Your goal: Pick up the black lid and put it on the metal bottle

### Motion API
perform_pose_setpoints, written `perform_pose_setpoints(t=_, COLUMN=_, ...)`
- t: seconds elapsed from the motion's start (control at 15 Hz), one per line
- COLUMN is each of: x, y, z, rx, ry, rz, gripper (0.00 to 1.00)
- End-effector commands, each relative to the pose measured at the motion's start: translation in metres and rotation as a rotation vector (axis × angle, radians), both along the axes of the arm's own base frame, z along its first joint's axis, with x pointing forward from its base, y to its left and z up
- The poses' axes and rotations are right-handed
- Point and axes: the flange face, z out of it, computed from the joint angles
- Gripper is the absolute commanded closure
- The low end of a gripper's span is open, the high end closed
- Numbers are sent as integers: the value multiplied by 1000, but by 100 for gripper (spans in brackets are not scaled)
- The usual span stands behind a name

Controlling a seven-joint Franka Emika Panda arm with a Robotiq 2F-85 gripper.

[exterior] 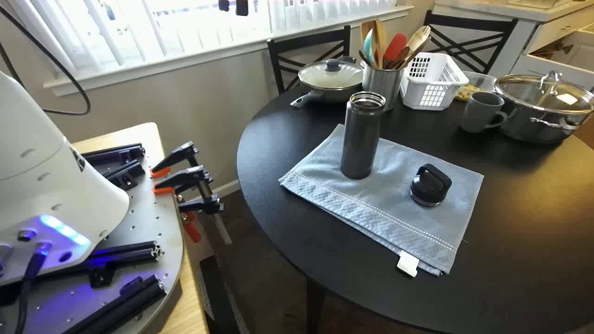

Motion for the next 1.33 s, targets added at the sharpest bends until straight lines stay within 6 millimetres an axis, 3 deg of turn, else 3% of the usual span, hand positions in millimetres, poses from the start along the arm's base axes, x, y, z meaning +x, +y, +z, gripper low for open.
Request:
perform_pose_setpoints(t=0.0, x=0, y=0, z=1, rx=0, ry=1, rz=0, gripper=0)
perform_pose_setpoints(t=0.67, x=0, y=0, z=1, rx=0, ry=1, rz=0, gripper=0)
perform_pose_setpoints(t=0.8, x=16, y=-4, z=-11, rx=-56, ry=-48, rz=11, gripper=0)
perform_pose_setpoints(t=0.93, x=47, y=-22, z=-22, rx=-53, ry=-84, rz=-158, gripper=0)
perform_pose_setpoints(t=1.0, x=64, y=-40, z=-26, rx=-37, ry=-102, rz=-218, gripper=0)
perform_pose_setpoints(t=1.27, x=104, y=-98, z=-53, rx=-13, ry=-126, rz=-445, gripper=0)
